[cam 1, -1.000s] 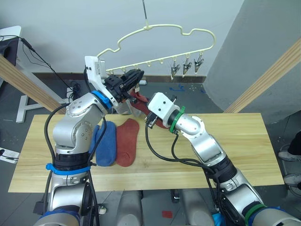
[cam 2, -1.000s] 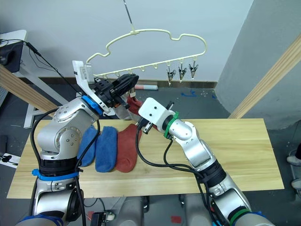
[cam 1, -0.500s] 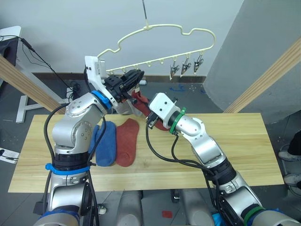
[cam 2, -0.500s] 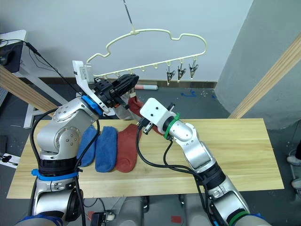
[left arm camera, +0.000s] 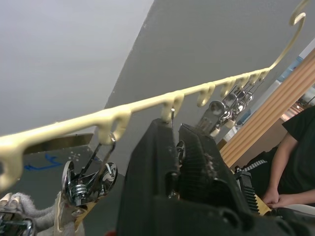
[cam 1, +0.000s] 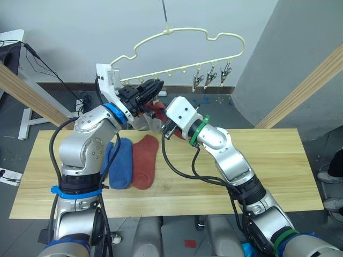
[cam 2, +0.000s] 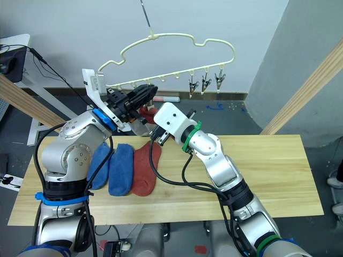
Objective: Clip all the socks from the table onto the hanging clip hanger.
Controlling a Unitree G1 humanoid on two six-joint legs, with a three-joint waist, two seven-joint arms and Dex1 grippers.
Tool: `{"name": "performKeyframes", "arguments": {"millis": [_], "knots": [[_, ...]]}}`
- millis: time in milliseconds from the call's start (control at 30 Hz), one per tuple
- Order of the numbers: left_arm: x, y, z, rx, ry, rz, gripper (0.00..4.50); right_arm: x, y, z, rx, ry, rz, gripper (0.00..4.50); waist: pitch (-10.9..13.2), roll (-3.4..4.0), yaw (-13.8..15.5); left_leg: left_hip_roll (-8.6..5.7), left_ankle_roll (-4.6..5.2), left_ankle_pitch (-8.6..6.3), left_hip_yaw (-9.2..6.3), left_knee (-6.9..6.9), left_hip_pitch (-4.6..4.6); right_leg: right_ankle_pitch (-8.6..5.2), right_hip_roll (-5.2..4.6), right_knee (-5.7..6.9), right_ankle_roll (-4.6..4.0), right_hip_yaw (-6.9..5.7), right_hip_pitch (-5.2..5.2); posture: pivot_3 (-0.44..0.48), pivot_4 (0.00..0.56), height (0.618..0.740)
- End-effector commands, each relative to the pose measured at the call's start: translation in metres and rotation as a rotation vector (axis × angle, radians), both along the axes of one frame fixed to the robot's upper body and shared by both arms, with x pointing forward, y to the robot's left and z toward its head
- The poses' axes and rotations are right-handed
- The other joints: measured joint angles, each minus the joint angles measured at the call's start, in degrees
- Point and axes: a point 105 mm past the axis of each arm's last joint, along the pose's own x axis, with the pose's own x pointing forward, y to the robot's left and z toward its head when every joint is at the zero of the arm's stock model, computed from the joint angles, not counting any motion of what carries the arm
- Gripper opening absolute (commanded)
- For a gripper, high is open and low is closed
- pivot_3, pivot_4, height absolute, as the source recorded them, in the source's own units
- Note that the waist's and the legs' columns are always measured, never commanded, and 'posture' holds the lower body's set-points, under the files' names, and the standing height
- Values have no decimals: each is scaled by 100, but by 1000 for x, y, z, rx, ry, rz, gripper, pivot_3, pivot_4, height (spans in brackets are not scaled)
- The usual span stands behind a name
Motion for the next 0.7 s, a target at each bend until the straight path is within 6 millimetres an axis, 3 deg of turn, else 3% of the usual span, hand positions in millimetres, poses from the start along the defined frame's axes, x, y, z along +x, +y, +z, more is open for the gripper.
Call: {"name": "performKeyframes", "arguments": {"millis": [33,233,700], "knots": [[-6,4,12,3,-62,10,1693,-5,2,15,42,-49,15,0,0,0,0,0,0,0,0,0,0,0,0,0,0,0,0,-13,364,703],[-10,2,10,5,-54,-9,3566,-5,2,15,45,-45,15,0,0,0,-1,0,0,0,0,1,0,1,0,1,-2,0,0,-13,360,703],[-44,21,-12,200,-54,-49,3566,-9,1,3,-2,-30,38,0,-1,0,-1,2,-2,1,-2,0,1,-2,0,2,4,1,-1,11,356,703]]}}
